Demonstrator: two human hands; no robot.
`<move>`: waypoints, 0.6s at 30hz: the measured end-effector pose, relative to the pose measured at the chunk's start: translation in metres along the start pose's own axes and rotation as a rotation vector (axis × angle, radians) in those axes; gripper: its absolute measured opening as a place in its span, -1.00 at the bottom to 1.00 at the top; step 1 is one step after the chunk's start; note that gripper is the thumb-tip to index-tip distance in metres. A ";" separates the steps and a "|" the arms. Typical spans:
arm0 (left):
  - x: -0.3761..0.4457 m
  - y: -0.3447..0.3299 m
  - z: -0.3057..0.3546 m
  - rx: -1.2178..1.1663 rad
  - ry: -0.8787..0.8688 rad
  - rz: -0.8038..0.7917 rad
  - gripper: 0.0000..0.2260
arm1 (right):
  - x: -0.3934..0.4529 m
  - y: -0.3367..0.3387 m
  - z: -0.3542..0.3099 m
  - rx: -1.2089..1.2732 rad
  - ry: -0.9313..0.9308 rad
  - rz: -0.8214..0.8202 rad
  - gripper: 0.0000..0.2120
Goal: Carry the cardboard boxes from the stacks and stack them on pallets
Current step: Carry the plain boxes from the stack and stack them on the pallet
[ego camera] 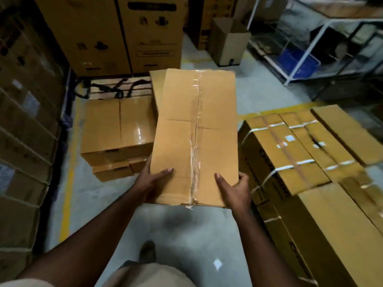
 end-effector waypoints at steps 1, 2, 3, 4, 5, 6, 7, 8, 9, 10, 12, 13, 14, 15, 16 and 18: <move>-0.008 -0.027 -0.003 0.022 0.010 -0.015 -0.15 | -0.004 0.031 0.007 0.017 -0.006 0.026 -0.26; -0.020 -0.064 -0.006 0.030 0.012 -0.033 -0.13 | -0.010 0.070 0.016 0.027 -0.011 0.062 -0.25; -0.035 -0.102 -0.008 0.039 0.011 -0.045 -0.13 | -0.015 0.109 0.025 0.037 -0.009 0.096 -0.25; -0.052 -0.141 -0.009 0.037 -0.007 -0.046 -0.15 | -0.019 0.150 0.032 0.035 -0.011 0.120 -0.25; -0.068 -0.177 -0.013 0.030 -0.014 -0.034 -0.18 | -0.022 0.188 0.039 0.020 -0.009 0.137 -0.24; -0.083 -0.207 -0.016 0.008 -0.022 -0.024 -0.19 | -0.023 0.219 0.044 -0.007 0.002 0.145 -0.23; -0.099 -0.240 -0.022 -0.011 -0.017 -0.024 -0.19 | -0.023 0.253 0.048 -0.047 0.018 0.145 -0.22; -0.114 -0.270 -0.028 -0.028 -0.013 -0.025 -0.21 | -0.023 0.286 0.050 -0.090 0.037 0.136 -0.22; -0.128 -0.297 -0.032 -0.043 -0.005 -0.030 -0.22 | -0.021 0.316 0.052 -0.132 0.052 0.126 -0.22; -0.140 -0.323 -0.033 -0.063 0.003 -0.035 -0.23 | -0.020 0.344 0.051 -0.168 0.056 0.111 -0.21; -0.163 -0.371 -0.028 -0.077 -0.007 -0.042 -0.24 | -0.016 0.395 0.049 -0.203 0.057 0.103 -0.20; -0.173 -0.396 -0.021 -0.070 -0.028 -0.043 -0.27 | -0.013 0.421 0.048 -0.206 0.059 0.109 -0.20; -0.180 -0.419 -0.016 -0.064 -0.045 -0.046 -0.30 | -0.011 0.445 0.048 -0.211 0.059 0.115 -0.20; -0.184 -0.441 -0.013 -0.067 -0.047 -0.055 -0.31 | -0.008 0.467 0.051 -0.219 0.058 0.121 -0.20; -0.187 -0.461 -0.010 -0.073 -0.048 -0.069 -0.29 | -0.004 0.486 0.053 -0.230 0.054 0.128 -0.19; -0.187 -0.504 -0.011 -0.071 -0.057 -0.097 -0.24 | 0.005 0.529 0.058 -0.250 0.048 0.151 -0.19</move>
Point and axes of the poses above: each hand's wrist, its own x-axis towards the middle knuckle, its own y-axis out of the back of the hand, z = x × y, the point moved 4 cm from there along x, towards the middle knuckle, and after that the axes turned 14 degrees about x, right-handed, at the moved point
